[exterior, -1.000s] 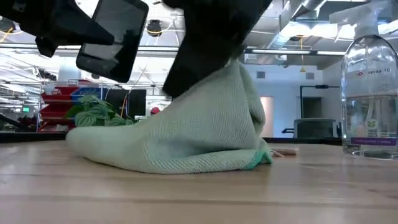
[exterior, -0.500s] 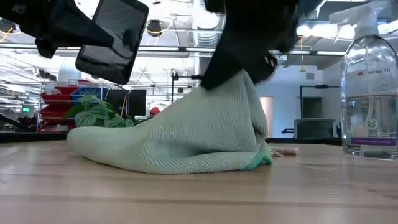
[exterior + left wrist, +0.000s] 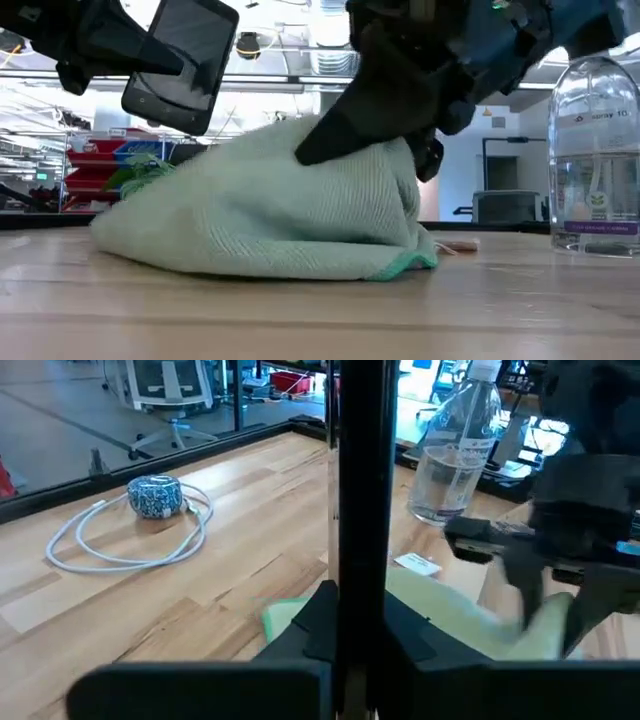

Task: Apply microfiber cloth
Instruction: Wipe the front of the phone with the light green microfiber cloth

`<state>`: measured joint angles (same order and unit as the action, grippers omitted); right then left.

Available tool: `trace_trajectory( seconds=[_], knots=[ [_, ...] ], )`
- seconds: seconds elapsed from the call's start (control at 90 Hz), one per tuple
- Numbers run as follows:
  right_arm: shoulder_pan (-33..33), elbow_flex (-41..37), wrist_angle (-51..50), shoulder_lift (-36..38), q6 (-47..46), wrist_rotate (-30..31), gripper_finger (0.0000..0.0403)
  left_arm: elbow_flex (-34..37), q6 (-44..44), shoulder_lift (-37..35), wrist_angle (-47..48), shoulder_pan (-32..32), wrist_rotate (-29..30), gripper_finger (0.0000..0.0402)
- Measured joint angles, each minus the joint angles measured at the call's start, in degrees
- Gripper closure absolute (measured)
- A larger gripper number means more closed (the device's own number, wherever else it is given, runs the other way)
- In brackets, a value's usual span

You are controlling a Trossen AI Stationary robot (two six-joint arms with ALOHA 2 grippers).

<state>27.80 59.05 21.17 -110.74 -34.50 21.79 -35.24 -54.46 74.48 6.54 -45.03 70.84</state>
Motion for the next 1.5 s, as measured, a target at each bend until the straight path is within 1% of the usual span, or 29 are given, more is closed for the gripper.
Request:
trace_trajectory(
  seconds=[0.078,0.156,0.278,0.322,0.367,0.433,0.511,0.6,0.667,0.744,0.822,0.856,0.9,0.967,1.022,1.133,1.256,1.378,1.5],
  knots=[
    [1.3,-0.3,1.0,2.8,2.5,6.4,0.0389,0.0,0.0,0.2,-0.9,0.0,-0.5,0.0395],
    [2.6,0.3,1.5,6.7,7.5,14.9,0.0396,0.0,0.6,1.0,-3.0,0.0,-1.0,0.0395],
    [4.8,0.8,-0.5,13.3,18.5,30.9,0.0398,-0.1,3.3,2.8,-8.2,0.6,-1.5,0.0395],
    [5.4,1.9,-0.8,15.3,23.4,34.8,0.0399,0.0,4.2,3.9,-10.4,1.1,-1.7,0.0395],
    [5.8,3.2,-0.7,16.9,28.2,37.0,0.0399,0.0,5.5,4.8,-12.7,1.7,-2.0,0.0395],
    [5.9,5.3,-1.7,17.8,33.5,37.3,0.04,-0.1,7.5,5.9,-16.8,2.9,-3.1,0.0395],
    [5.4,7.9,-5.8,16.7,36.9,35.4,0.0401,0.0,10.1,7.0,-21.0,4.1,-4.3,0.0395],
    [4.8,11.4,-13.8,14.1,39.3,32.9,0.0401,0.0,13.3,7.4,-25.5,5.1,-4.8,0.0395],
    [4.7,14.8,-22.8,12.0,40.2,34.2,0.0401,0.0,15.1,7.4,-27.5,5.6,-4.9,0.0395],
    [5.3,19.4,-35.5,10.0,36.6,38.6,0.0402,0.0,16.1,7.3,-27.9,5.9,-5.1,0.0395],
    [5.9,24.9,-48.7,8.7,29.9,39.1,0.0402,0.0,16.2,7.3,-27.9,5.9,-5.0,0.0395],
    [6.0,27.1,-54.4,8.2,26.7,38.3,0.0402,0.0,16.1,7.3,-27.9,6.0,-5.0,0.0395],
    [5.7,29.9,-60.5,7.4,22.6,35.4,0.0402,0.0,16.1,7.3,-27.9,6.1,-5.1,0.0395],
    [4.5,32.1,-64.8,6.1,17.8,30.4,0.0402,0.0,16.1,7.3,-28.3,6.2,-5.0,0.0395],
    [3.4,32.3,-65.2,4.5,16.7,28.6,0.0402,0.0,16.6,7.3,-29.3,6.2,-5.1,0.0395],
    [1.4,32.3,-62.7,0.9,16.4,28.8,0.0403,0.0,18.5,7.3,-31.9,6.2,-5.1,0.0395],
    [-0.2,32.3,-54.6,-2.4,16.0,33.3,0.0403,-0.1,20.4,7.3,-33.9,6.2,-5.3,0.0395],
    [-0.9,32.3,-44.2,-3.8,21.4,38.3,0.0403,-0.2,20.7,7.3,-34.0,6.2,-5.6,0.0395],
    [-1.0,32.3,-33.4,-3.6,31.7,40.2,0.0403,-0.3,20.8,7.2,-34.1,6.2,-5.4,0.0395]
  ],
)
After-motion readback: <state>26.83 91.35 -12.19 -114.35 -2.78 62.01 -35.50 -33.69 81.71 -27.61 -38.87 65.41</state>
